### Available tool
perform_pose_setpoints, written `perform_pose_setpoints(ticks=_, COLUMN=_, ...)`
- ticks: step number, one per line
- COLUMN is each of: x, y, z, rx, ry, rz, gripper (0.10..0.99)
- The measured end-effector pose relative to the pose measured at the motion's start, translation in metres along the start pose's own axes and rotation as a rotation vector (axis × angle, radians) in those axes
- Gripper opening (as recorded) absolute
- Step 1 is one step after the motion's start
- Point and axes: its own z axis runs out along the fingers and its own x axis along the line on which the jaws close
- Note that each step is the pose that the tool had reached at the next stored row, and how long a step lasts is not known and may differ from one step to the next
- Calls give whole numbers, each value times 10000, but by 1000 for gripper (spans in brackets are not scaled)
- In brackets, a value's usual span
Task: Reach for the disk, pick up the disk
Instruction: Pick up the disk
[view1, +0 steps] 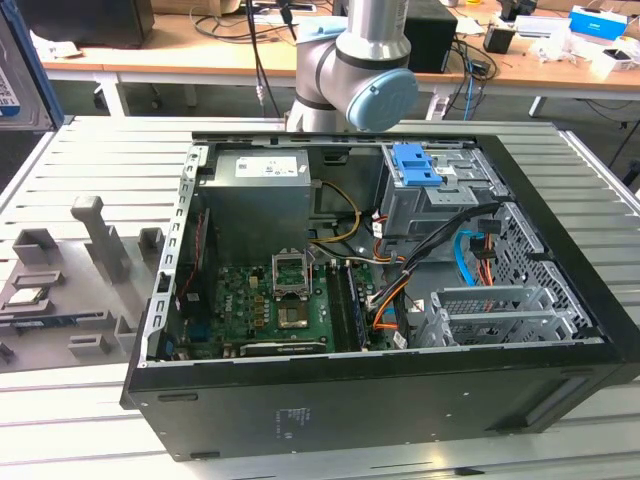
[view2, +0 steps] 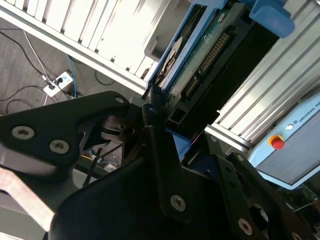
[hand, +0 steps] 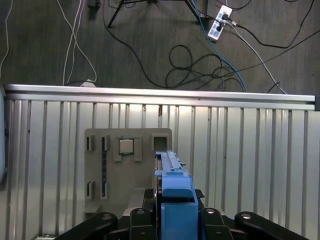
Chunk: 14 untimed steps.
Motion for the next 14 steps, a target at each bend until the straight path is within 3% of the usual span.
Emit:
perform_pose_setpoints(ticks=4, x=-2, y=2, z=-67, rx=-1, ry=0, rz=0, gripper=365)
perform_pose_setpoints(ticks=8, x=-5, y=7, z=-200, rx=-1, ry=1, rz=0, gripper=365)
perform_pose_setpoints(ticks=14, x=-5, y=7, z=-208, rx=-1, ry=1, rz=0, gripper=365)
